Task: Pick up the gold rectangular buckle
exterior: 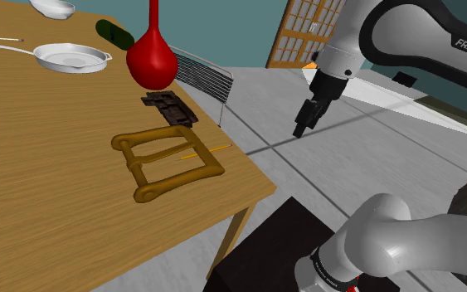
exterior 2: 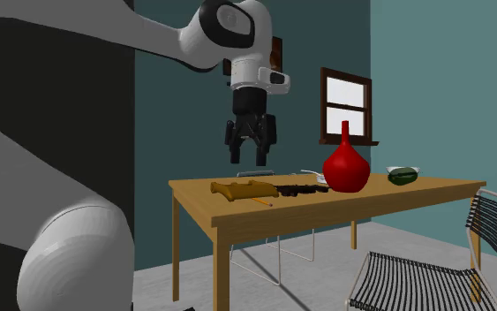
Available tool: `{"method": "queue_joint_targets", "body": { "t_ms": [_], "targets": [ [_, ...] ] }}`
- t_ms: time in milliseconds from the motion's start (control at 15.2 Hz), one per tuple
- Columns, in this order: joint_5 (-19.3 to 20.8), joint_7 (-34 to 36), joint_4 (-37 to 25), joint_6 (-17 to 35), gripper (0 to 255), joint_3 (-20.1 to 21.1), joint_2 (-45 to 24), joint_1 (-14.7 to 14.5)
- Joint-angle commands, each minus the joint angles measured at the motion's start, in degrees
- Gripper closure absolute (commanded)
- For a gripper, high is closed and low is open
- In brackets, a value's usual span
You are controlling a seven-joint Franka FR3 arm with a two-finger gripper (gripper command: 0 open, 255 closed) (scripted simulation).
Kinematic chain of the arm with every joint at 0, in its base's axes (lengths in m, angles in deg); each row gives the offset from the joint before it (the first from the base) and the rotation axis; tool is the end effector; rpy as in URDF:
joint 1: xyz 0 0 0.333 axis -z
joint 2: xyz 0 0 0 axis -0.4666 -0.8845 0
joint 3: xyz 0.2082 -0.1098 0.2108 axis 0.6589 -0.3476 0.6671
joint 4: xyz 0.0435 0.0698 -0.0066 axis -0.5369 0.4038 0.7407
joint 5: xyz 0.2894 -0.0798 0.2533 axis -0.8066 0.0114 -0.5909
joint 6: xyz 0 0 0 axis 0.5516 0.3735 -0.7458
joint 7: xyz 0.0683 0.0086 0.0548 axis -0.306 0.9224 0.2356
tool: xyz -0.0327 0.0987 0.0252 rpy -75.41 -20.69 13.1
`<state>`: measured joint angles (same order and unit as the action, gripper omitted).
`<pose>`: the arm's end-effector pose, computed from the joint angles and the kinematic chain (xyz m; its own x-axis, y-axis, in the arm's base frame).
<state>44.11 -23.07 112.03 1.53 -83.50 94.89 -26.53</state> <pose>0.2894 -0.0006 0.6025 0.9974 0.0632 -0.0358 0.0623 -0.9977 -0.0267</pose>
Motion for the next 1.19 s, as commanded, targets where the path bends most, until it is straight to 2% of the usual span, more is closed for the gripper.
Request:
{"method": "queue_joint_targets", "body": {
  "t_ms": [0, 594, 1122],
  "targets": [
    [0.00, 0.00, 0.00, 0.00, 0, 0.00, 0.00, 0.00],
    [-6.56, 11.00, -6.26, 5.50, 0, 9.80, -12.15, -2.62],
    [-8.41, 20.84, -16.34, 9.42, 0, 17.74, -26.04, -4.00]
  ]
}}
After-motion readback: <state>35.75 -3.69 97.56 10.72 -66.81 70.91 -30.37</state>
